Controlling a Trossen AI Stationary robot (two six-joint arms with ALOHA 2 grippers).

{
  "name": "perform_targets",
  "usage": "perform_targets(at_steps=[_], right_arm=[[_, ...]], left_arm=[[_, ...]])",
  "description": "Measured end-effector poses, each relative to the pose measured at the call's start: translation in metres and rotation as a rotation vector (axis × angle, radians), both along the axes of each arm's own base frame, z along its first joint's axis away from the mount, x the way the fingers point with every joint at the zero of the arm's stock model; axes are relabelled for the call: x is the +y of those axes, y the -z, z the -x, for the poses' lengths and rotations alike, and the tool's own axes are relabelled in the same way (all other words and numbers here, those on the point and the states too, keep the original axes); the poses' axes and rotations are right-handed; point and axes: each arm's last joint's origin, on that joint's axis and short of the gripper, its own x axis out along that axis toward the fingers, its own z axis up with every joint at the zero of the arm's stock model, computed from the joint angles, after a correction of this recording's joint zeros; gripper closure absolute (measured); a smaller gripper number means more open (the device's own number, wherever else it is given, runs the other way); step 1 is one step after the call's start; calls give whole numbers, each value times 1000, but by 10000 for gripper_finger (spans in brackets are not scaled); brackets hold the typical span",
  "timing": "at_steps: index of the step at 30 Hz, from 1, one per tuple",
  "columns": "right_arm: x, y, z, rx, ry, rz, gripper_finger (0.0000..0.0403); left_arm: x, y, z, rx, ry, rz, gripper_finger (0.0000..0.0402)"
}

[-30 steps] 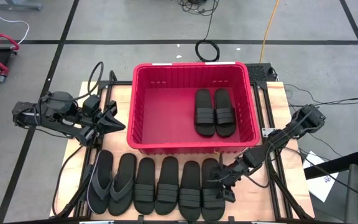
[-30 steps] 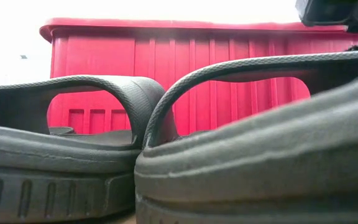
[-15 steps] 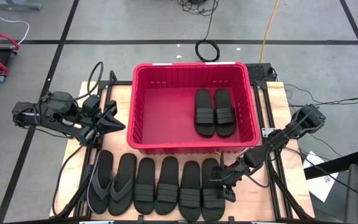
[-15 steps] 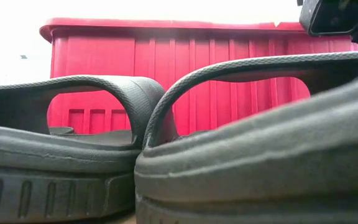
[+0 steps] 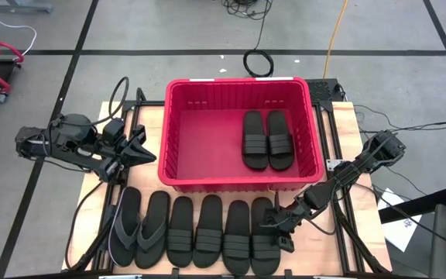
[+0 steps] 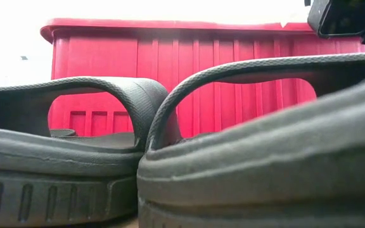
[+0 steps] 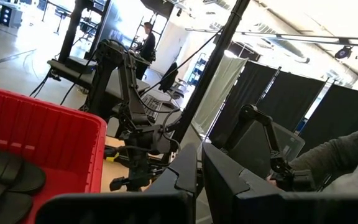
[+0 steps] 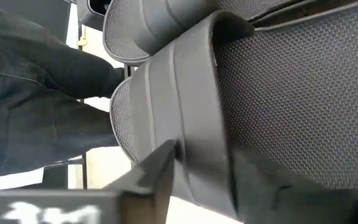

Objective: Pick and place slides into bin
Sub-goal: Put the black slide into the red bin

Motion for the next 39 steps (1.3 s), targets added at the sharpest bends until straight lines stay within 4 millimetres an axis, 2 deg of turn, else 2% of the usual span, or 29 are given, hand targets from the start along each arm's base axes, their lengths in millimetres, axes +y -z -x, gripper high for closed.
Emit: perform_targets(at_steps=[5,7,13,21,34,36,39], right_arm=[[1,-1,0,43,37,-53,377],[2,-3,-1,29,39,-77,393],[3,-22,-3,-91,27,-144,394],[1,-54,7,-218,-1,-209,398],[20,-58,26,-174,-25,-250,401],[25,-63,28,-208,-17,-270,401],[33,-80,26,-268,-22,-258,401]], left_arm=[[0,0,0,2,0,1,380],[0,0,0,5,0,1,380],[0,4,0,50,1,5,380],[0,6,0,67,3,17,380],[0,6,0,66,4,14,380],[0,6,0,66,4,14,380],[0,6,0,72,3,13,380]])
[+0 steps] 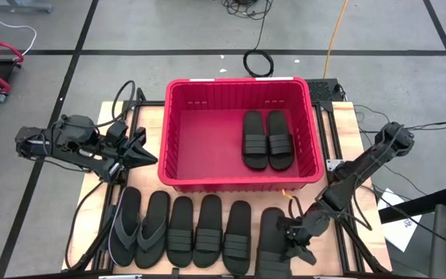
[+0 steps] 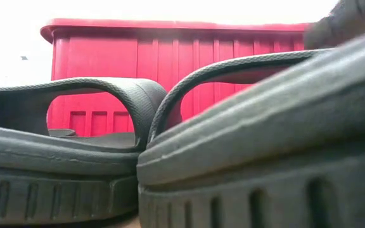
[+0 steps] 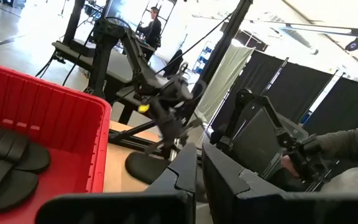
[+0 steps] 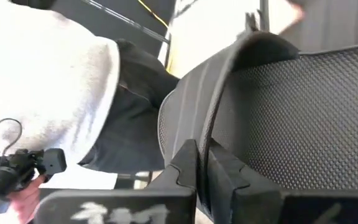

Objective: Pick and place slides into bin
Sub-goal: Put the black slide into the red bin

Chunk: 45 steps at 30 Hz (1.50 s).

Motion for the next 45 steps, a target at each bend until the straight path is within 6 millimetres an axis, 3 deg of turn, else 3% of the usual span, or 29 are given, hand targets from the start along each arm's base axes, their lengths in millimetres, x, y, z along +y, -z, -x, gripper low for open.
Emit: perform_targets(at_steps=[6,13,18,24,29,35,45], right_arm=[[0,-46,-10,-84,17,177,401],[-24,-117,-22,-180,100,362,400],[-64,-169,-37,-327,270,484,398],[-121,-209,-44,-458,424,705,398],[-172,-211,-40,-343,515,808,398],[-223,-196,-30,-184,375,758,398],[-298,-187,-20,-249,255,810,399]], left_arm=[[0,1,0,8,1,-2,380],[0,1,0,6,1,-8,380],[0,1,0,6,1,-8,380],[0,1,0,6,4,-7,380],[0,1,0,8,11,-1,380],[0,1,0,-1,10,-29,380],[3,1,-1,-32,-114,-160,380]])
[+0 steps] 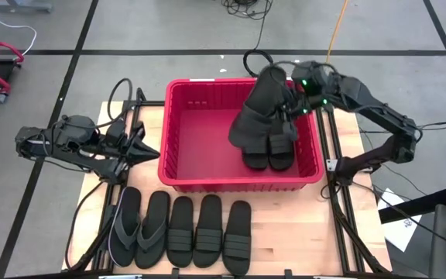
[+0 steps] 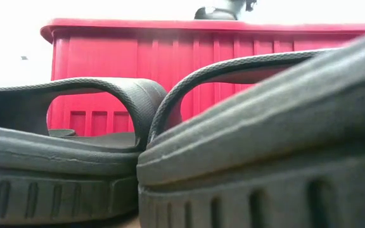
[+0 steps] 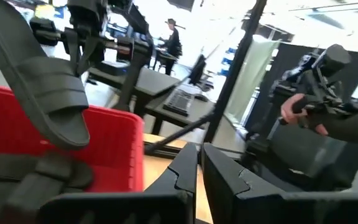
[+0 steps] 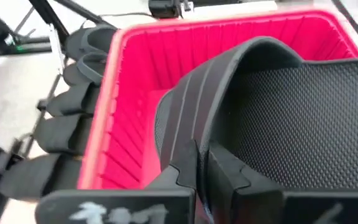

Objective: Pick and place slides into bin
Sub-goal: Put the black slide into the red bin

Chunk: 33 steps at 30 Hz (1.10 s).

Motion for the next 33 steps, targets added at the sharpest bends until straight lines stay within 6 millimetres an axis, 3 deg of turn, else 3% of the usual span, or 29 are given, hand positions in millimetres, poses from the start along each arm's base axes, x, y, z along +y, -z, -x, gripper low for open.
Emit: perform_targets(at_steps=[7,16,21,33], right_arm=[[-34,29,-21,-29,-288,6,399],[-72,94,-77,52,-344,-104,399],[-81,120,-104,28,-351,-170,399],[-88,174,-128,184,-320,-236,399]], left_arm=[[3,0,0,6,-87,47,380],[3,0,0,7,-108,57,380],[3,0,0,-3,-110,-31,380],[4,2,6,-4,-113,-153,380]])
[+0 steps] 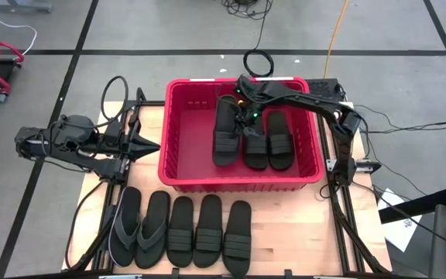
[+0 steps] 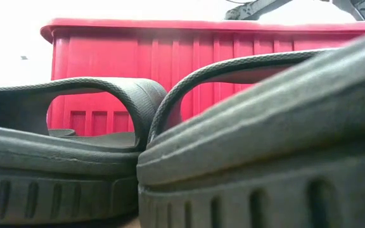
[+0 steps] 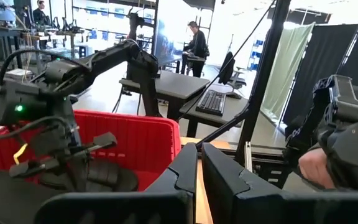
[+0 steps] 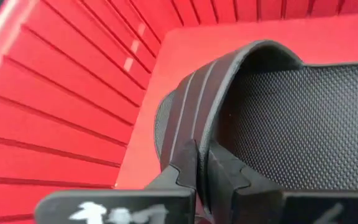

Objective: Pick and place slides into bin
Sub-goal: Put the black slide into the red bin

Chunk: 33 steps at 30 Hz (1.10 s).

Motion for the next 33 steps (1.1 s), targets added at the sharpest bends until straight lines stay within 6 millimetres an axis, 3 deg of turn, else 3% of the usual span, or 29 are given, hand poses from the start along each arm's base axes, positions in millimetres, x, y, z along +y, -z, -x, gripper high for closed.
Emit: perform_targets(at_steps=[10,16,25,33], right_arm=[[-4,23,-8,35,-21,-16,399],[-5,25,-7,58,-6,40,399],[-1,50,0,147,46,11,399],[3,60,-3,85,17,30,397]], left_arm=[[0,-1,2,-6,0,2,380],[0,0,2,-5,0,6,380],[0,-1,2,-6,0,9,380],[1,-1,2,-6,-6,18,380]])
